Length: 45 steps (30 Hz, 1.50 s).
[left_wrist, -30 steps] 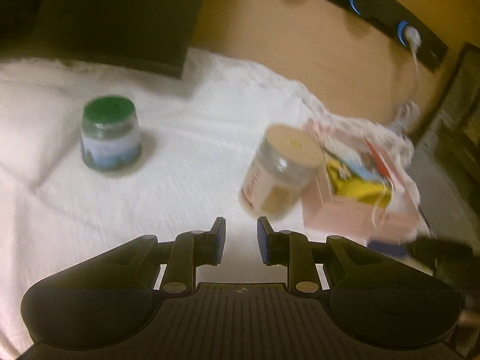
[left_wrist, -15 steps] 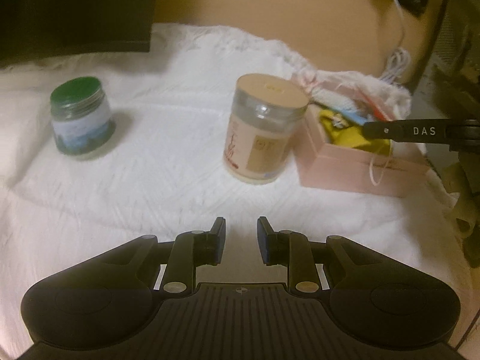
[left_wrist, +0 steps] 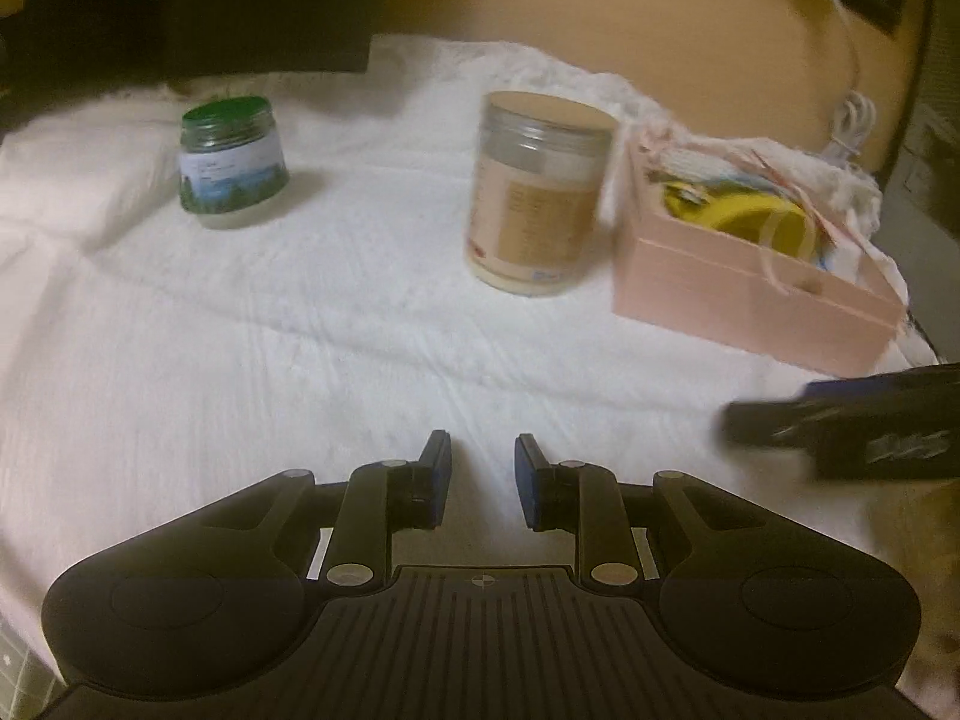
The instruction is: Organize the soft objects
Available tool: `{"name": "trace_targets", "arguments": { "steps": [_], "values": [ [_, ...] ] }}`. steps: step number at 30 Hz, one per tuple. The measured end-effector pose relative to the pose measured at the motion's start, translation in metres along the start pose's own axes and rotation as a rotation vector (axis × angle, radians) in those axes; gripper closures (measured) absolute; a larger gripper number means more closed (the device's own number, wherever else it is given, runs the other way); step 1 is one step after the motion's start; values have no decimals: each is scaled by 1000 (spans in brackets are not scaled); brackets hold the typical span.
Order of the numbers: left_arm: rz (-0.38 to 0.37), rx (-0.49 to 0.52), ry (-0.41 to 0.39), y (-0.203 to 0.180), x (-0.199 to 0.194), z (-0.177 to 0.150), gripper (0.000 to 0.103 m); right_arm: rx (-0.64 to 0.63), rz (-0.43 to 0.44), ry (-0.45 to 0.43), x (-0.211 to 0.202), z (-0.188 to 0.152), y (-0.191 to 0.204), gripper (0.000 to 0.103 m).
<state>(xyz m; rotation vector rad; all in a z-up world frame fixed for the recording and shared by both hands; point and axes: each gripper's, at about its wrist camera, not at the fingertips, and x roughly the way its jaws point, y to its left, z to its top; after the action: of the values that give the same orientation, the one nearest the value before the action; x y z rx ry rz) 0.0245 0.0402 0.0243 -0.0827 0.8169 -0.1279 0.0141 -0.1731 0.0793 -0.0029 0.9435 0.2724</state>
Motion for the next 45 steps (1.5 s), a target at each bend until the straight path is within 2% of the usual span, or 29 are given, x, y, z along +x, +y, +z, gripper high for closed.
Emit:
{"name": "trace_targets", "arguments": {
  "steps": [2, 5, 7, 9, 10, 14, 19, 45],
  "values": [
    [17, 8, -29, -11, -3, -9, 76, -25, -1, 20, 9, -9, 2, 30],
    [61, 34, -70, -25, -5, -18, 76, -103, -55, -24, 14, -21, 10, 19],
    [67, 32, -74, -31, -6, -20, 76, -117, -83, -54, 16, -26, 11, 5],
    [90, 34, -76, -36, -6, -22, 75, -81, -115, -60, 18, -30, 4, 0],
    [101, 38, -83, -38, -6, -23, 75, -52, -109, -66, 16, -31, -1, 0],
    [120, 36, -116, -41, -6, -29, 75, -78, -96, -72, 14, -32, -4, 0],
    [143, 11, -119, -44, -7, -29, 75, -120, -58, -155, 13, -41, -9, 0],
    [147, 17, -122, -44, -7, -30, 75, -117, -54, -154, 14, -41, -10, 0]
  ]
}}
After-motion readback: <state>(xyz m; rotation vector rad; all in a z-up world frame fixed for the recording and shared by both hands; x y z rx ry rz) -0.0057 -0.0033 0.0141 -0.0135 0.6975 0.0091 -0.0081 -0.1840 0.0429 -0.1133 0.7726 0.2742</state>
